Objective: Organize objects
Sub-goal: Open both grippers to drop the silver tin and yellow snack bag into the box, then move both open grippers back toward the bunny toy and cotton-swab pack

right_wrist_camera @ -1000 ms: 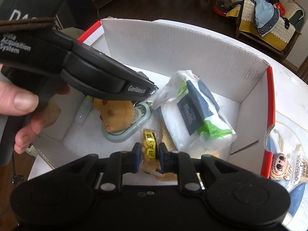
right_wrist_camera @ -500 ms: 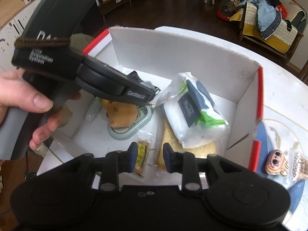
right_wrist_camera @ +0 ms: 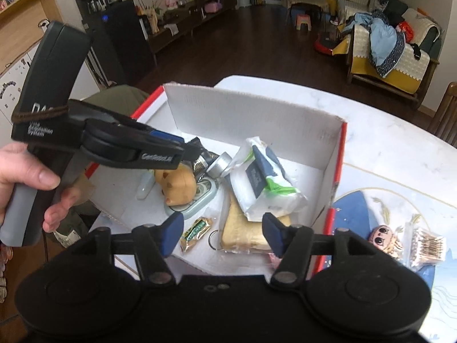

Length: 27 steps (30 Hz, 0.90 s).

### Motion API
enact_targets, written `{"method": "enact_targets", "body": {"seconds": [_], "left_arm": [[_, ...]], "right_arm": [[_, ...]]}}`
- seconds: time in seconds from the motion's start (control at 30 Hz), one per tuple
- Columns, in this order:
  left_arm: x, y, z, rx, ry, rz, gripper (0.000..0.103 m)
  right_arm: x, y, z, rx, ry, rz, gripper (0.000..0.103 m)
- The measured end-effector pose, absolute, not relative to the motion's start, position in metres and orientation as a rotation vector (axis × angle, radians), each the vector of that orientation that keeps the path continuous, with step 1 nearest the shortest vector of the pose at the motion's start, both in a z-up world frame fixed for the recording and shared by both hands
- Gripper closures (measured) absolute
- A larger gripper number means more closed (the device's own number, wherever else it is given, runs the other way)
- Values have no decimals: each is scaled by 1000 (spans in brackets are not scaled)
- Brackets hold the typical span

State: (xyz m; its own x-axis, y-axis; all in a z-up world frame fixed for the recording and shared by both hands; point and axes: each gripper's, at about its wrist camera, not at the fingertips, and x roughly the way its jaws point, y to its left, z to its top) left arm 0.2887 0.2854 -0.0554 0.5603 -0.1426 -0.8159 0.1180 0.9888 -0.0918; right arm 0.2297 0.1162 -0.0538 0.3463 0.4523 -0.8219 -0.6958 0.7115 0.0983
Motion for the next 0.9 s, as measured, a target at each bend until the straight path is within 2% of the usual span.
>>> {"method": "enact_targets", "body": {"seconds": [0.13, 0.2, 0.43, 0.67, 0.73, 0.8, 0.87, 0.9], "left_arm": [[276, 282, -45, -27, 949, -157, 84], [268, 279, -41, -20, 938, -152, 84], [244, 269, -31, -41, 920, -133, 84], [223, 251, -26, -43, 898, -97, 84], [217, 245, -24, -48, 893, -92, 79], [211, 239, -22, -57, 886, -89, 58], [204, 232, -22, -64, 876, -86, 46], [202, 229, -22, -65, 874, -81, 46]], "right_arm": [[223, 105, -44, -280, 928, 778, 37], [219, 96, -39, -271, 914, 791, 29], [207, 71, -26, -259, 875, 821, 23], [201, 34, -18, -233, 839, 838, 10], [200, 22, -17, -230, 831, 836, 8], [199, 9, -16, -232, 821, 835, 6], [198, -5, -16, -234, 815, 830, 5], [198, -11, -16, -235, 814, 827, 5]]}}
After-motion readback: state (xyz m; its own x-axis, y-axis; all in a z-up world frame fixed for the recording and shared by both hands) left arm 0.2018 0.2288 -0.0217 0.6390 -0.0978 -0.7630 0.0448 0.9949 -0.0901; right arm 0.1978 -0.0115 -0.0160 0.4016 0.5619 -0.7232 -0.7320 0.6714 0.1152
